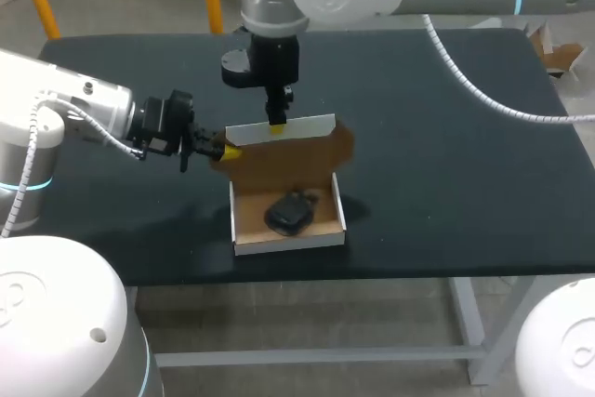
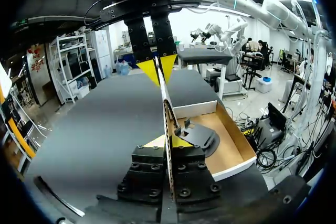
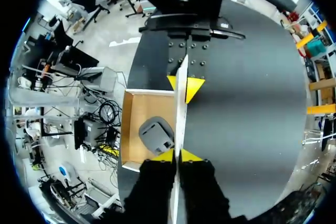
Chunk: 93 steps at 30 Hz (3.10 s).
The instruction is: Assemble the packaging by folding the flat box into shape, placing the metal phone stand inside, and closing the box properly
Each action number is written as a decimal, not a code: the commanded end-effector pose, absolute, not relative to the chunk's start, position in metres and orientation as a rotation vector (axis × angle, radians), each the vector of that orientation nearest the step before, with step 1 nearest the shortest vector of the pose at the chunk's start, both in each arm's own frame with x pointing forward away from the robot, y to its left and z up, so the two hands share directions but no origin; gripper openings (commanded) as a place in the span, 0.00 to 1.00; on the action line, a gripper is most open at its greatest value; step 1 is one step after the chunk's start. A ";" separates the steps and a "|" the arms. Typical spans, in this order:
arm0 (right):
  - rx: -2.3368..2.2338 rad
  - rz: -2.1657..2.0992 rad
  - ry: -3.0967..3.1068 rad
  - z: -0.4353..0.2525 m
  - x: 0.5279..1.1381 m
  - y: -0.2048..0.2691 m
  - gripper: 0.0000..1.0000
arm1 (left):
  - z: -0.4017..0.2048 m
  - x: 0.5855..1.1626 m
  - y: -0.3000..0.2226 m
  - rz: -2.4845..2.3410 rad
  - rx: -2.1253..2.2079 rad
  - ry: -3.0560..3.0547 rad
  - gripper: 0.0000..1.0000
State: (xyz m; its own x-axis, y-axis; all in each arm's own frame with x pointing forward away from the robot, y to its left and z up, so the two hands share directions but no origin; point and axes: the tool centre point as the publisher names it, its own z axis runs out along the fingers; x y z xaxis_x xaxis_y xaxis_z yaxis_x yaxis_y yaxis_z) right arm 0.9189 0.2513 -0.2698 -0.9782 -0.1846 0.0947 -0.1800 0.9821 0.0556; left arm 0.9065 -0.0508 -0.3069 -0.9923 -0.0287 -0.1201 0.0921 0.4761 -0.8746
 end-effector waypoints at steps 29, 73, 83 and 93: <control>-0.239 -0.252 -3.126 -0.203 0.939 0.228 1.00 | -0.308 0.905 -0.052 -1.551 0.060 2.596 0.00; -0.909 -0.307 -2.903 -0.214 0.948 0.206 1.00 | -0.311 0.894 -0.054 -1.339 0.078 2.344 0.00; -1.115 -0.356 -2.780 -0.223 0.942 0.199 1.00 | -0.314 0.894 -0.054 -1.307 0.127 2.300 0.00; -1.348 -0.330 -2.626 -0.235 0.929 0.191 1.00 | -0.319 0.894 -0.056 -1.254 0.191 2.231 0.00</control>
